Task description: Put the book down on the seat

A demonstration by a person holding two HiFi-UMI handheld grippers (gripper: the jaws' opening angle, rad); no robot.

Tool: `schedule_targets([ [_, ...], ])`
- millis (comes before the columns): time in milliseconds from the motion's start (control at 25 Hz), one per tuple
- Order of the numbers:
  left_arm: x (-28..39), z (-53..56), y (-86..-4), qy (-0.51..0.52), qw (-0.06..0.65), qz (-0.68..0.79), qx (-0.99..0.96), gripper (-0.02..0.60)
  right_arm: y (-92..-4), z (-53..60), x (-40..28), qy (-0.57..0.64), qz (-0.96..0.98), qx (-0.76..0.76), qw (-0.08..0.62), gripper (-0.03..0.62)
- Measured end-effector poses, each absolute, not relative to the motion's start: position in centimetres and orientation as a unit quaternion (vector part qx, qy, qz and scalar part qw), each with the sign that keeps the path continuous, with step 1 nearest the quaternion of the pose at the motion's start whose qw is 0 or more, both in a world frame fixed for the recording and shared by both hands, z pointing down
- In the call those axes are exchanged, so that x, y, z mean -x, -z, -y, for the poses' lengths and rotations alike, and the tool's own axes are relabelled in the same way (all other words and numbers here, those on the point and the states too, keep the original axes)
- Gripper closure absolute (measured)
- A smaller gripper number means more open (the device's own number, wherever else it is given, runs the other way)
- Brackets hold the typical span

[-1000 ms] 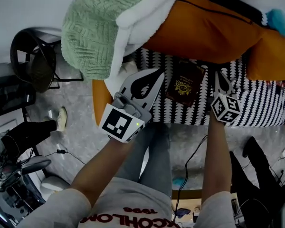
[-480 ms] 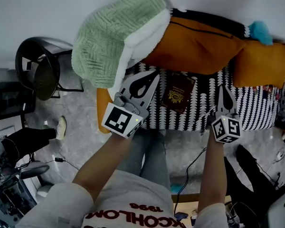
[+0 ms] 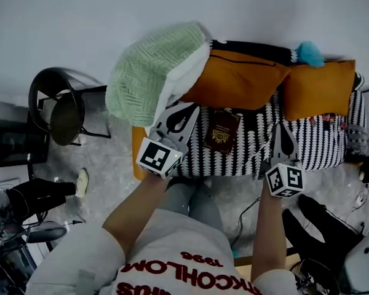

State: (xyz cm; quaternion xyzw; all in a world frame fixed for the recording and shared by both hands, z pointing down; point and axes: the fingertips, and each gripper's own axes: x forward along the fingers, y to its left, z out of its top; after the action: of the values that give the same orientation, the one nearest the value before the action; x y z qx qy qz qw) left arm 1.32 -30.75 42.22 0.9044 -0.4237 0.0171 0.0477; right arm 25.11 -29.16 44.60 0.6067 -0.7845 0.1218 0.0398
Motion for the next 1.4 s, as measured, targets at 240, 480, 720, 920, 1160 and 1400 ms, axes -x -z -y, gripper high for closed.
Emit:
schedule_targets([
  [240,-1.9,28.7,-39.5,-0.013,0.028,0.415,-0.909,0.566,-40.2,25.9,-26.0,-0.101,0.780,-0.617,0.024,0.568],
  [480,-1.7,25.9,-37.4,-0.012,0.019,0.409,-0.912,0.566,-37.7,22.5,-25.6,-0.089,0.781,-0.618,0.014,0.568],
  [720,-1.9,23.8,-35.9,-0.008,0.008,0.404,-0.915,0.566,-36.4,20.5,-25.0,-0.076,0.785,-0.615,0.011,0.568],
  [920,-2.2,23.7,-35.5,-0.008,0.003,0.398,-0.917,0.566,-36.0,20.5,-24.7,-0.066,0.785,-0.615,0.013,0.568],
  [1160,-2.7,22.5,-35.1,-0.005,-0.003,0.397,-0.918,0.565,-35.6,19.5,-24.5,-0.056,0.788,-0.613,0.013,0.568],
  [1400,-2.4,22.9,-34.8,-0.005,-0.002,0.396,-0.918,0.565,-35.3,19.7,-24.1,-0.054,0.788,-0.613,0.016,0.568],
])
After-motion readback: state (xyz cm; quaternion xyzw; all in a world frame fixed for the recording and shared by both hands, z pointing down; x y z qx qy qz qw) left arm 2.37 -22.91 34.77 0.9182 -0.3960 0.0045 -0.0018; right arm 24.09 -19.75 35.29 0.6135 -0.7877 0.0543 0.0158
